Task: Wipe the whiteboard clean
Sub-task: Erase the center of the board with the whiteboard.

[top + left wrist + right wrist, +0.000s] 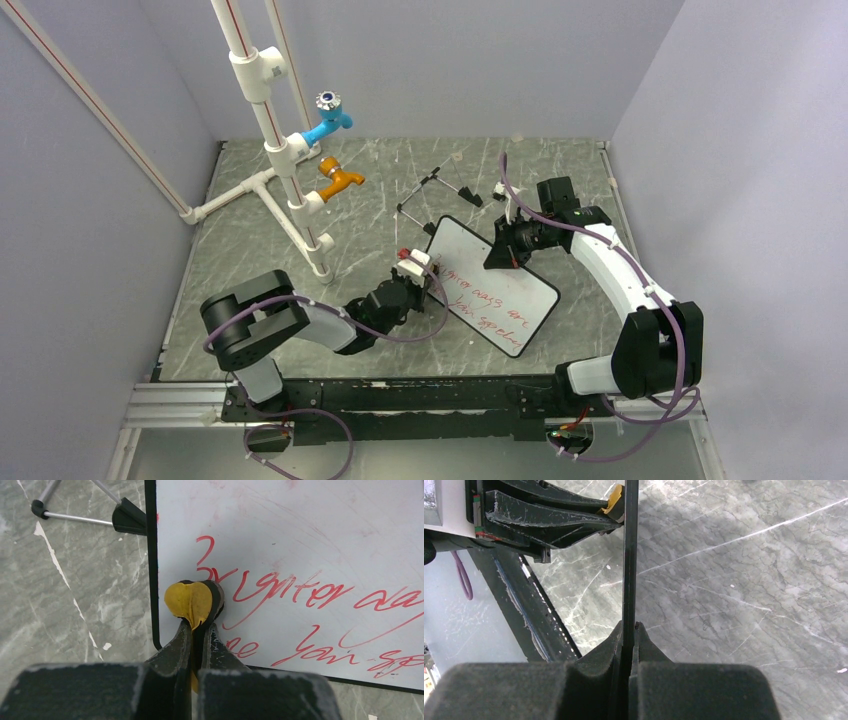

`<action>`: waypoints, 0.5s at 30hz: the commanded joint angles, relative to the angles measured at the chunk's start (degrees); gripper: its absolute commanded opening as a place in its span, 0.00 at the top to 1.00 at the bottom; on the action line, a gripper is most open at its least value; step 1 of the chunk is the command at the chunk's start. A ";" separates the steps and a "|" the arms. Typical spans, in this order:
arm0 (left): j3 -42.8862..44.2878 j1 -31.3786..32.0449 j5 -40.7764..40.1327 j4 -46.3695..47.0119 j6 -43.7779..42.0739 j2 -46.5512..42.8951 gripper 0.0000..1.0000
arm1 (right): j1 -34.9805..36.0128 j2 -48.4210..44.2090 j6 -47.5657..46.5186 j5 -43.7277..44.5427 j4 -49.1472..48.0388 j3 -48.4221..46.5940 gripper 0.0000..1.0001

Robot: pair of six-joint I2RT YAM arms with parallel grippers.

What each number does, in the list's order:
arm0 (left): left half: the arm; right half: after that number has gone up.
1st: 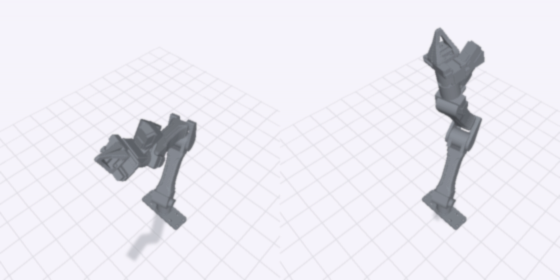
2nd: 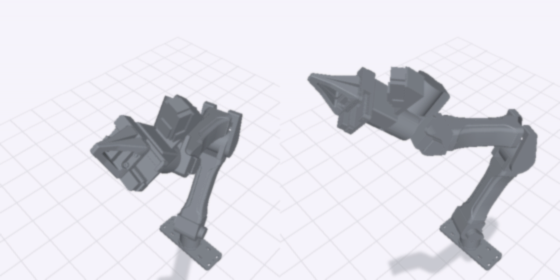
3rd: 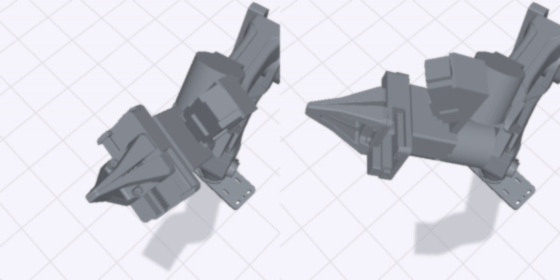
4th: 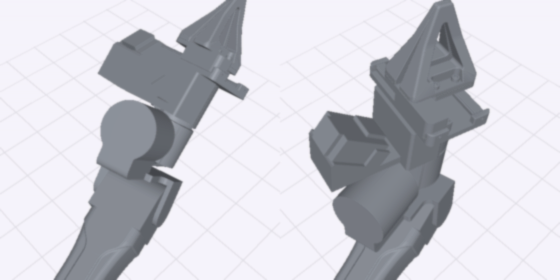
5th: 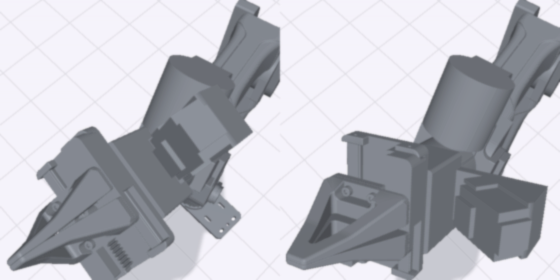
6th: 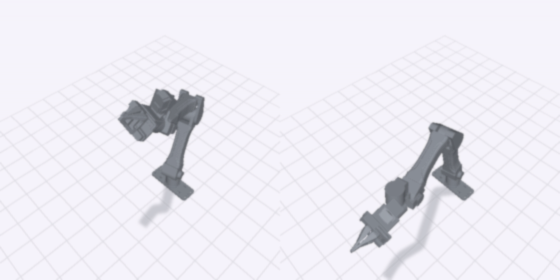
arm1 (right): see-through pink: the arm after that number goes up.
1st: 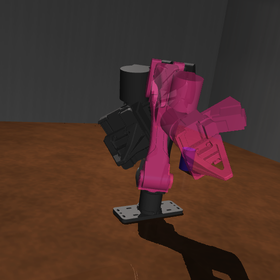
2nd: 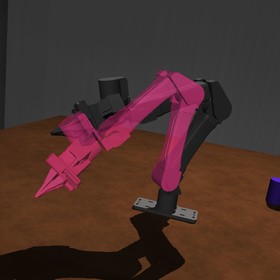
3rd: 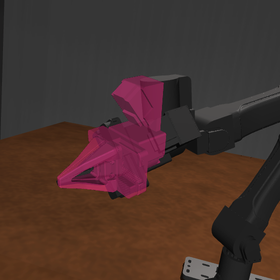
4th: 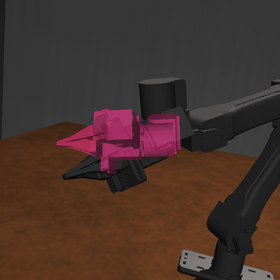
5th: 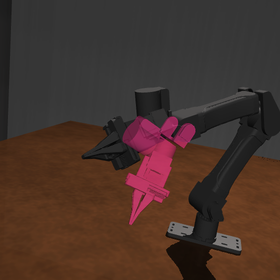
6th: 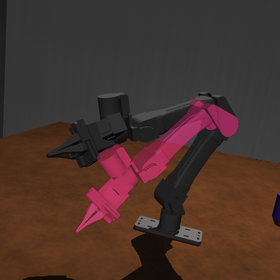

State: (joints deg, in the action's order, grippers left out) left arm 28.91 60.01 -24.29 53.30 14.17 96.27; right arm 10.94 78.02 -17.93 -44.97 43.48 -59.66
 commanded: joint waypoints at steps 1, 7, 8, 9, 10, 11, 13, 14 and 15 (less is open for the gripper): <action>5.34 -1.81 1.73 -5.09 -3.84 -3.73 1.00 | 1.18 0.12 -5.32 -4.70 -4.63 0.38 1.00; 10.25 -4.33 4.19 -8.22 -7.12 -5.01 1.00 | 1.17 0.70 -5.56 -4.74 -4.47 0.34 1.00; 10.60 -4.44 4.73 -8.46 -7.45 -5.10 1.00 | 1.21 0.79 -5.61 -4.57 -4.46 0.34 1.00; 10.79 -4.46 5.12 -8.62 -7.72 -5.04 1.00 | 1.19 0.71 -5.60 -4.41 -4.46 0.38 1.00; 10.89 -4.46 5.40 -8.68 -7.82 -4.98 1.00 | 1.26 0.66 -5.60 -4.27 -4.58 0.46 1.00; 10.90 -4.46 5.66 -8.61 -8.00 -5.06 1.00 | 1.20 0.53 -5.56 -4.17 -4.67 0.50 1.00; 11.18 -4.13 5.48 -9.59 -8.73 -5.11 1.00 | 1.19 0.76 -5.57 -4.18 -4.64 0.52 1.00; 11.58 -3.67 4.97 -10.49 -9.45 -5.09 1.00 | 1.15 0.82 -5.57 -4.16 -4.56 0.50 1.00; 11.98 -3.06 4.39 -11.29 -10.67 -4.92 1.00 | 1.19 0.96 -5.60 -4.16 -4.55 0.44 1.00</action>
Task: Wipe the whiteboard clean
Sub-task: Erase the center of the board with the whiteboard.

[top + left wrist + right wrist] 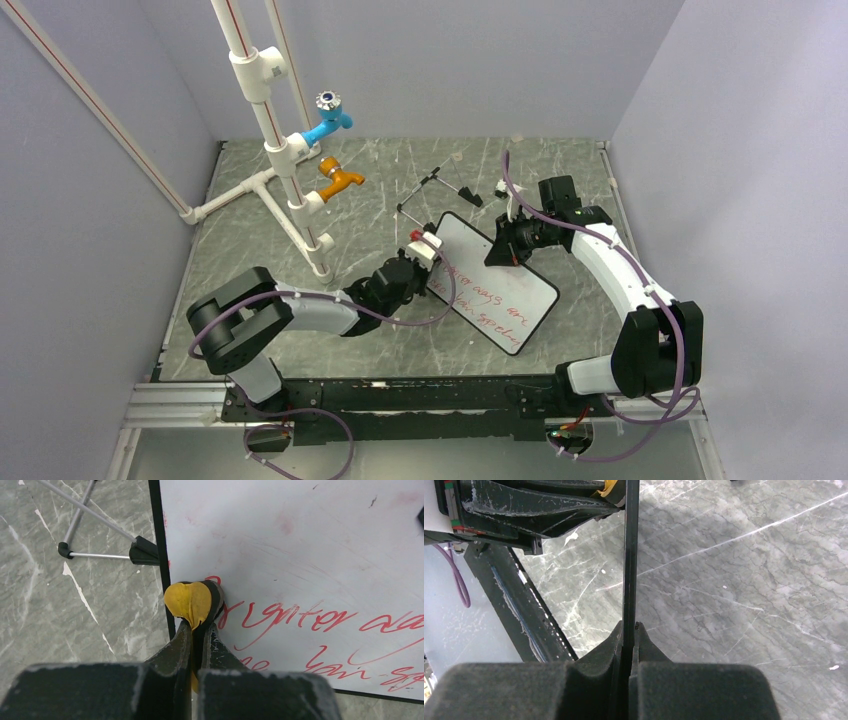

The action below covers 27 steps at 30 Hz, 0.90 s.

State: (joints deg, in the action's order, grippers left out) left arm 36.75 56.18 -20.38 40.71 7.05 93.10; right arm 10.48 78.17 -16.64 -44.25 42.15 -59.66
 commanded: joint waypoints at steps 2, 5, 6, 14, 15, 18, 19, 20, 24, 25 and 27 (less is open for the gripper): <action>5.17 2.46 -1.37 -0.08 -8.21 -0.60 1.00 | 1.65 0.84 -6.91 -4.79 -3.22 0.50 1.00; 6.12 4.85 -3.73 -2.07 -12.61 1.79 1.00 | 1.65 0.88 -6.85 -4.79 -3.30 0.59 1.00; 6.19 5.38 -4.95 -2.73 -13.10 2.74 1.00 | 1.65 0.93 -6.91 -4.79 -3.25 0.54 1.00; -0.02 6.31 -10.12 -0.32 -7.91 5.53 1.00 | 1.69 1.15 -7.12 -5.13 -2.95 0.51 1.00; 0.29 6.31 -10.64 -0.58 -8.17 5.54 1.00 | 1.66 1.14 -7.16 -5.21 -2.95 0.51 1.00; 2.46 6.31 -10.42 -1.55 -10.21 4.71 1.00 | 1.72 1.24 -7.19 -5.21 -2.87 0.43 1.00; 3.62 6.31 -10.23 -2.11 -11.05 4.20 1.00 | 1.72 1.28 -7.21 -5.15 -2.91 0.50 1.00; 5.11 6.23 -9.94 -2.75 -11.88 3.68 1.00 | 1.73 1.24 -7.18 -5.05 -2.95 0.53 1.00; 10.86 5.44 -8.74 -5.45 -15.17 1.42 1.00 | 1.74 1.20 -7.17 -4.88 -3.03 0.71 1.00; 12.15 5.06 -8.31 -6.07 -15.58 1.00 1.00 | 1.69 1.18 -7.14 -4.90 -3.04 0.73 1.00; 14.12 4.28 -7.86 -7.22 -16.09 0.61 1.00 | 1.74 1.19 -7.19 -4.88 -3.04 0.74 1.00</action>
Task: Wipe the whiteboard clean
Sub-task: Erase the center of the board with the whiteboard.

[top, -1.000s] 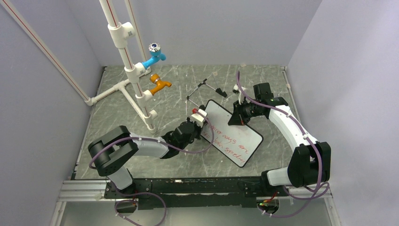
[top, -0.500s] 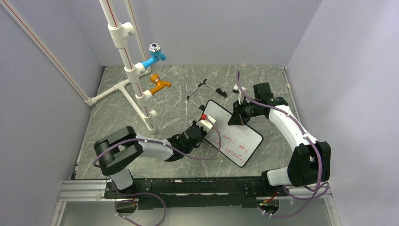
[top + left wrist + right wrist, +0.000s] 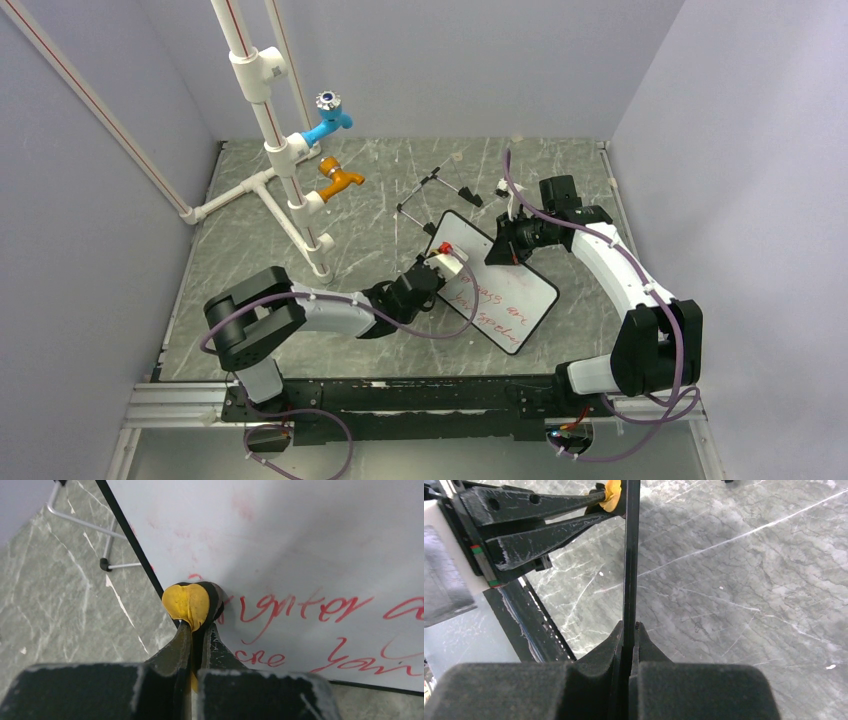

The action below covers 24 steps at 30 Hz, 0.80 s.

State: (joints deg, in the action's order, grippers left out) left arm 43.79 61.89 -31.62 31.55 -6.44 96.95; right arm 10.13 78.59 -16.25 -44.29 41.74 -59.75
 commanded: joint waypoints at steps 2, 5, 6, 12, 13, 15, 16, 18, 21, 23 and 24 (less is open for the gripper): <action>8.17 -2.19 3.88 1.30 -2.65 -3.33 1.00 | 2.09 0.70 -7.63 -4.78 -2.54 0.83 1.00; 7.69 -3.21 5.06 0.90 -1.24 -3.26 1.00 | 2.15 0.51 -7.60 -4.76 -2.54 0.84 1.00; 6.95 -3.38 5.46 1.16 -0.74 -3.26 1.00 | 2.12 0.44 -7.68 -4.71 -2.51 0.88 1.00; 0.52 -3.16 9.42 3.56 3.86 -2.60 1.00 | 2.02 0.68 -7.88 -4.71 -2.28 0.77 1.00; -0.84 -2.85 9.69 3.72 4.93 -2.49 1.00 | 2.08 0.71 -7.90 -4.71 -2.27 0.80 1.00; -3.36 -2.09 9.75 4.37 5.93 -2.15 1.00 | 2.05 0.85 -8.00 -4.75 -2.19 0.74 1.00; -4.57 -1.78 9.55 4.58 7.09 -1.92 1.00 | 2.08 0.86 -7.95 -4.75 -2.19 0.73 1.00; -6.98 -1.66 8.90 5.15 9.71 -1.56 1.00 | 2.04 1.02 -8.04 -4.75 -2.19 0.68 1.00; -9.63 -1.87 6.37 7.03 11.83 -1.00 1.00 | 2.09 1.32 -8.07 -4.76 -2.08 0.68 1.00; -10.21 -2.72 5.57 6.88 13.71 -0.93 1.00 | 2.09 1.60 -8.01 -4.75 -2.10 0.79 1.00; -10.44 -3.20 5.44 6.98 14.37 -1.20 1.00 | 2.04 1.67 -8.05 -4.87 -2.05 0.72 1.00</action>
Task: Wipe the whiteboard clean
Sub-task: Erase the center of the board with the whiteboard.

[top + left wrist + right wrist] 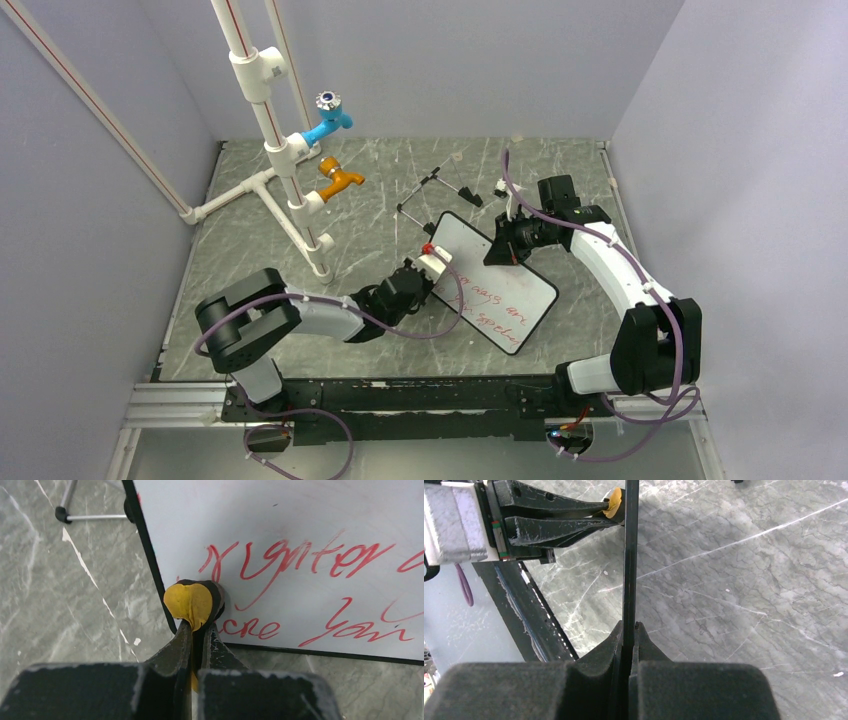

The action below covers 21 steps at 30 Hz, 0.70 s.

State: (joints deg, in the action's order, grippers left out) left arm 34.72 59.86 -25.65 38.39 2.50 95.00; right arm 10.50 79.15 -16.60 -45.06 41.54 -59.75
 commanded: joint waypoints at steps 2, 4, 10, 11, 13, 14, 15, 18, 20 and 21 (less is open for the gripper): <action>-1.51 -2.04 -0.38 0.08 6.51 -0.21 1.00 | 1.73 1.32 -7.79 -4.31 -1.81 0.73 1.00; -0.91 -2.87 -0.13 -1.01 7.26 -1.94 1.00 | 1.72 1.47 -7.85 -4.48 -1.73 0.64 1.00; 2.31 -6.17 3.53 -4.34 10.10 -6.89 1.00 | 1.81 1.53 -7.88 -4.63 -1.61 0.60 1.00; 3.20 -6.29 3.84 -4.93 9.62 -7.07 1.00 | 1.83 1.56 -7.92 -4.68 -1.57 0.60 1.00; 6.08 -6.29 4.73 -6.73 9.12 -6.55 1.00 | 1.79 1.49 -7.89 -4.78 -1.55 0.60 1.00; 7.09 -6.25 5.40 -7.34 8.73 -6.12 1.00 | 1.81 1.52 -7.95 -4.82 -1.55 0.61 1.00; 8.02 -6.13 6.02 -7.82 8.51 -5.66 1.00 | 1.80 1.51 -7.98 -4.79 -1.48 0.52 1.00; 8.73 -5.37 6.91 -7.87 8.03 -4.46 1.00 | 1.78 1.32 -8.00 -4.61 -1.50 0.65 1.00; 8.30 -4.41 6.47 -8.09 7.61 -4.01 1.00 | 1.80 1.29 -8.04 -4.51 -1.55 0.65 1.00; 7.82 -3.89 5.96 -8.17 7.45 -3.75 1.00 | 1.75 1.30 -8.03 -4.51 -1.50 0.65 1.00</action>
State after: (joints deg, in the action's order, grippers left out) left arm 40.69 53.98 -21.91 27.94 10.20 89.95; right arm 10.61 79.90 -16.91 -46.02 41.80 -59.94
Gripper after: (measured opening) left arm 0.047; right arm 0.044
